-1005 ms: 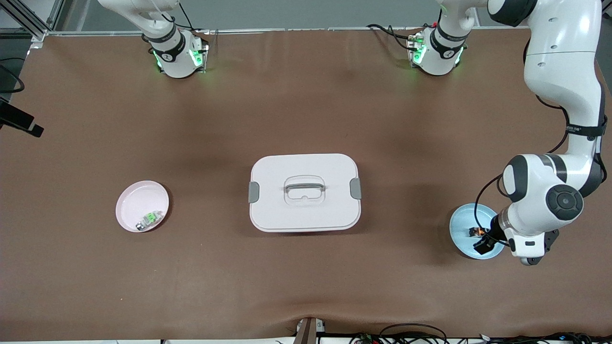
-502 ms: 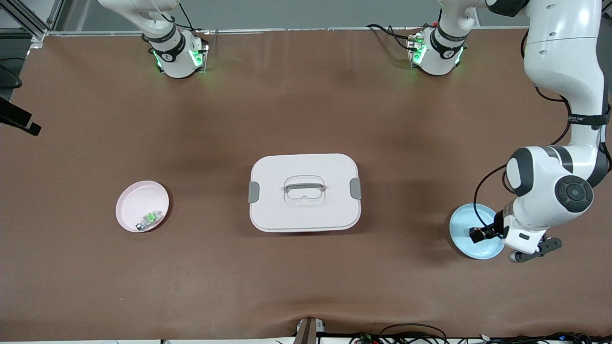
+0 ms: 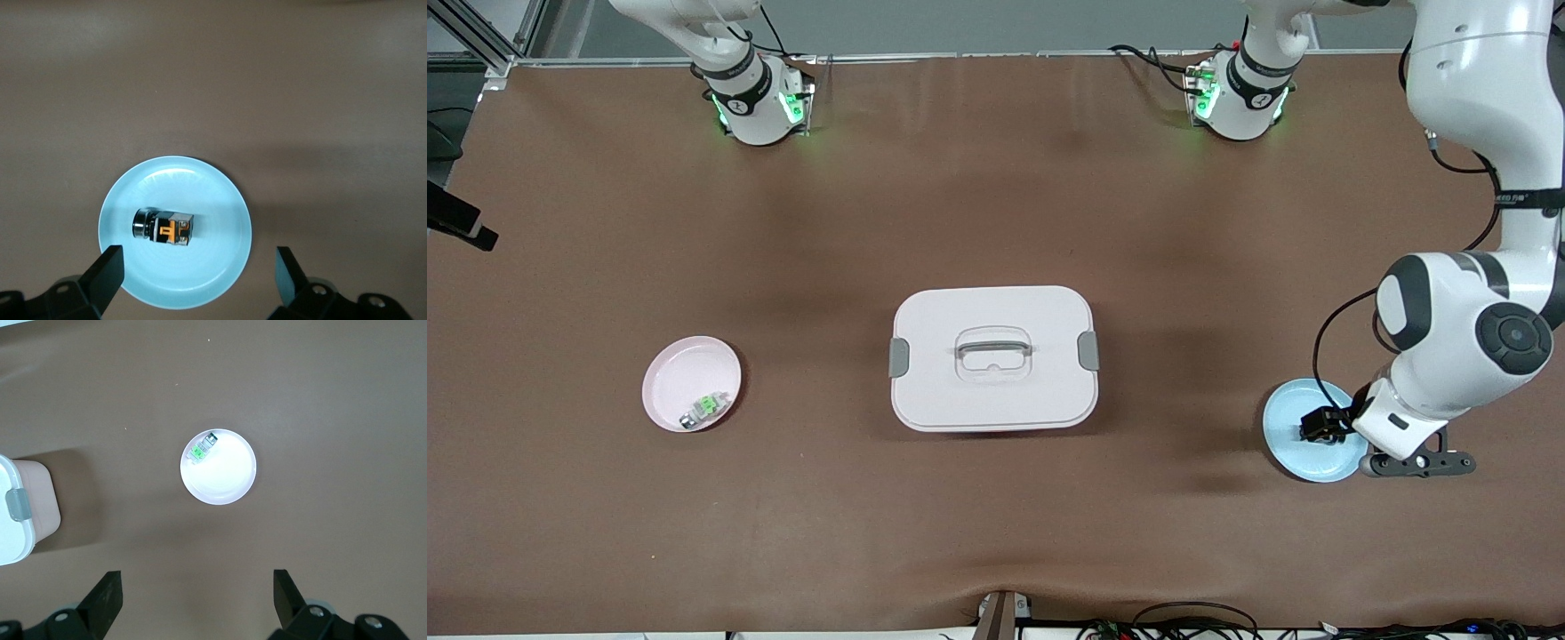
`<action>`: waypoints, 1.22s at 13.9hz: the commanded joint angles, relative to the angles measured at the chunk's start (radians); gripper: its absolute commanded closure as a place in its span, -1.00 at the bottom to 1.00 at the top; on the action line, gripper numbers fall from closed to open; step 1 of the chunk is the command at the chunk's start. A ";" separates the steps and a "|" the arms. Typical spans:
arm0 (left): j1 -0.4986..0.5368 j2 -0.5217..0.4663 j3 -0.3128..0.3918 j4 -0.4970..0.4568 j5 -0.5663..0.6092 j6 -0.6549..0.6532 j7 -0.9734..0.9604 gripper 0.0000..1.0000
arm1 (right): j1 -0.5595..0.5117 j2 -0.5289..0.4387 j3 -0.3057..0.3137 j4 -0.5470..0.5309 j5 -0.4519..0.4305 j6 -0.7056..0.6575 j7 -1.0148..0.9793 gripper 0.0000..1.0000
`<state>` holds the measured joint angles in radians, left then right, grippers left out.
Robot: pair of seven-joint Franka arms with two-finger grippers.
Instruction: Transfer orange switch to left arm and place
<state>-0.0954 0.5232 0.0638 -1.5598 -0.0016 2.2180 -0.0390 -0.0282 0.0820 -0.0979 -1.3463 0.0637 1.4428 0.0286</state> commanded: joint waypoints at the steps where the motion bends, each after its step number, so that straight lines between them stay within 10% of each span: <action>1: -0.023 -0.113 0.022 -0.063 -0.015 -0.061 0.024 -1.00 | -0.007 -0.013 0.006 0.004 -0.002 -0.012 -0.012 -1.00; 17: -0.001 -0.416 0.016 -0.011 -0.006 -0.348 0.037 -1.00 | 0.065 -0.011 0.006 0.004 -0.113 -0.032 -0.012 -1.00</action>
<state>-0.0928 0.1441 0.0759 -1.5515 -0.0016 1.9029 -0.0215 0.0339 0.0819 -0.0885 -1.3448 -0.0297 1.4227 0.0177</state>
